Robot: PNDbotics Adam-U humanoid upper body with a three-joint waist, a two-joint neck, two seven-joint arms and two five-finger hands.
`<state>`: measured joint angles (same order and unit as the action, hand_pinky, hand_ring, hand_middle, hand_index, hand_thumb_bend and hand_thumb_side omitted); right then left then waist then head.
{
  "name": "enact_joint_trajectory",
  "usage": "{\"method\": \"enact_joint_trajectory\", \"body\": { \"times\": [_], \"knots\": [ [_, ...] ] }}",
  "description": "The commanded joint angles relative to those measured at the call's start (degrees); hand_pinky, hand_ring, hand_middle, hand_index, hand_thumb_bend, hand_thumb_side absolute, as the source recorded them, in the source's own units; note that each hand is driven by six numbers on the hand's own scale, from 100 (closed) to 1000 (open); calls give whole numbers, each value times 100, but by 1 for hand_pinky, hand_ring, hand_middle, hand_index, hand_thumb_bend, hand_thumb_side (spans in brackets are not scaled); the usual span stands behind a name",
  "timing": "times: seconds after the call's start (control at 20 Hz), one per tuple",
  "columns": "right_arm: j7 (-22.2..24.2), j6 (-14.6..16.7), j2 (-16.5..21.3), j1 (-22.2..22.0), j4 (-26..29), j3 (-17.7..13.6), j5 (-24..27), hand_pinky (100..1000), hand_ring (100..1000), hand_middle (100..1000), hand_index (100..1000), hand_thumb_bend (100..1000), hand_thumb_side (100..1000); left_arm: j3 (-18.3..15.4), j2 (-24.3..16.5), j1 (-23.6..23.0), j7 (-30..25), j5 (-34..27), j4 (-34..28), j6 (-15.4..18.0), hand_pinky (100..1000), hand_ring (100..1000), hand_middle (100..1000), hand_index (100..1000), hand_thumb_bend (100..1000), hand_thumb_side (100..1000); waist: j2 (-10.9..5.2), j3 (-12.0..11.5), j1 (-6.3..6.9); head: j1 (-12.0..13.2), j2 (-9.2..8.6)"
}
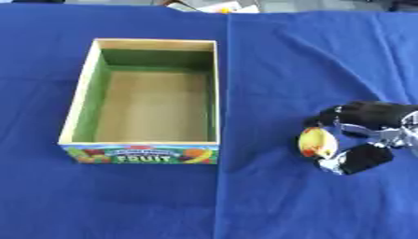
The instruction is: Pick up objects on the table and place them in the box.
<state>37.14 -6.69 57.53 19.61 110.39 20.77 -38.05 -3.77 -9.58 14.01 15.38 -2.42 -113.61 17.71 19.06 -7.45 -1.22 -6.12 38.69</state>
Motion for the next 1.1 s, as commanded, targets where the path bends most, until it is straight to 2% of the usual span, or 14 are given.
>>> {"method": "enact_joint_trajectory", "body": {
  "times": [0.05, 0.5, 0.8, 1.1],
  "knots": [
    [-53, -38, 258, -10, 170, -153, -96, 862, 852, 810, 978, 265, 805, -2, -74, 25, -26, 21, -98, -2, 553, 830, 828, 720, 100, 994, -80, 7, -9, 23, -13],
    [26, 29, 244, -33, 9, -39, -303, 857, 851, 772, 952, 287, 791, 5, -69, 18, -60, 15, -98, -6, 553, 830, 828, 719, 100, 993, -80, -15, -8, -1, -28],
    [5, 36, 172, 93, -115, 60, -375, 831, 827, 693, 916, 292, 749, 22, -58, 15, -89, 12, -98, -13, 552, 830, 829, 719, 100, 988, -74, -38, 1, -19, -30],
    [-138, -32, 100, 187, -241, 140, -454, 757, 750, 558, 809, 100, 457, 25, -53, 5, -113, 14, -98, -16, 553, 831, 830, 718, 100, 988, -66, -45, 3, -28, -22]
  ]
}}
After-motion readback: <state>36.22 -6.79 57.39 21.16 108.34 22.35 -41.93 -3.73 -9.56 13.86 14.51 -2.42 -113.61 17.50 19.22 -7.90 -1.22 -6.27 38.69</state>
